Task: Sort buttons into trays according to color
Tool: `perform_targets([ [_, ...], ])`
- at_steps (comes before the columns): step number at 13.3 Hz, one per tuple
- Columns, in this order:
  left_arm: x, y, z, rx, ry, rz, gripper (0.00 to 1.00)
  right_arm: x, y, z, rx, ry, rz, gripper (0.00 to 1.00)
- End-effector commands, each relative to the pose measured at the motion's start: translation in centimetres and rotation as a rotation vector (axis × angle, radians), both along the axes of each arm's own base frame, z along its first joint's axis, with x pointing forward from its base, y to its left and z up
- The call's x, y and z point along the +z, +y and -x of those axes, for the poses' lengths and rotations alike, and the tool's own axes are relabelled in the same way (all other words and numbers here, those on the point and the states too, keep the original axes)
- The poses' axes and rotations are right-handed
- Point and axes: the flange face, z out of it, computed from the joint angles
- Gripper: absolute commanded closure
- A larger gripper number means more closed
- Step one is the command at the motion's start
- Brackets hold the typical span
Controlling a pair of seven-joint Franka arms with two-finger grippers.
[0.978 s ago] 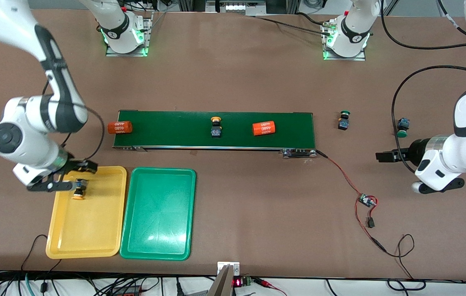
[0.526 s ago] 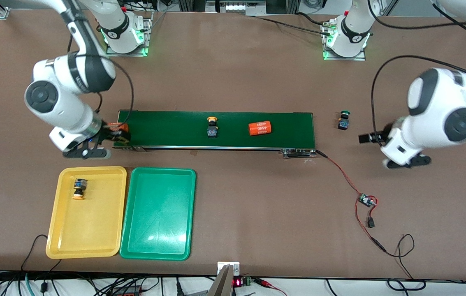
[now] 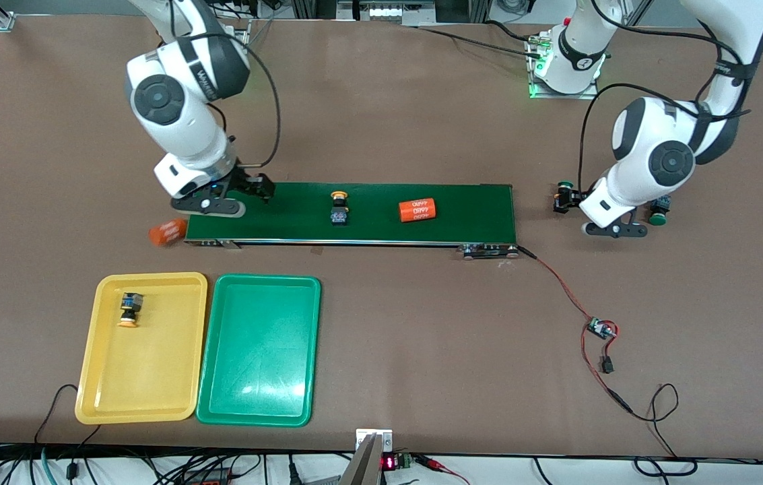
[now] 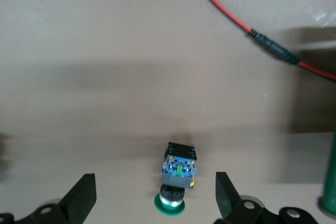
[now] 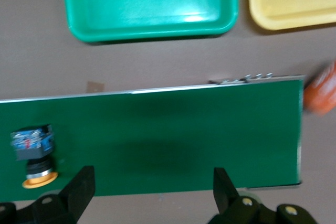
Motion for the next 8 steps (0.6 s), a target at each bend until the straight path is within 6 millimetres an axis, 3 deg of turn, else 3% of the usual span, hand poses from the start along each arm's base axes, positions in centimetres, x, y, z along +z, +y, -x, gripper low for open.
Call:
perform_targets([
  [1,-2.3,-0.5,1.7,-0.066,-0.024,0.029,0.0,-0.6,1.3,1.0,-0.053,-0.012,-0.018,0.0],
  [5,-5.8,-1.1,2.7,-0.095,-0.005,0.046,0.04,-2.5,5.6,2.8,-0.058,-0.003,-0.041,0.0],
  [6,-6.2,-1.4,2.9,-0.101,0.004,0.046,0.12,-3.3,6.5,3.0,-0.08,-0.005,-0.046,0.0],
  [8,-6.2,-1.5,3.0,-0.107,0.014,0.046,0.47,-4.1,7.0,3.0,-0.079,-0.014,-0.052,0.0],
])
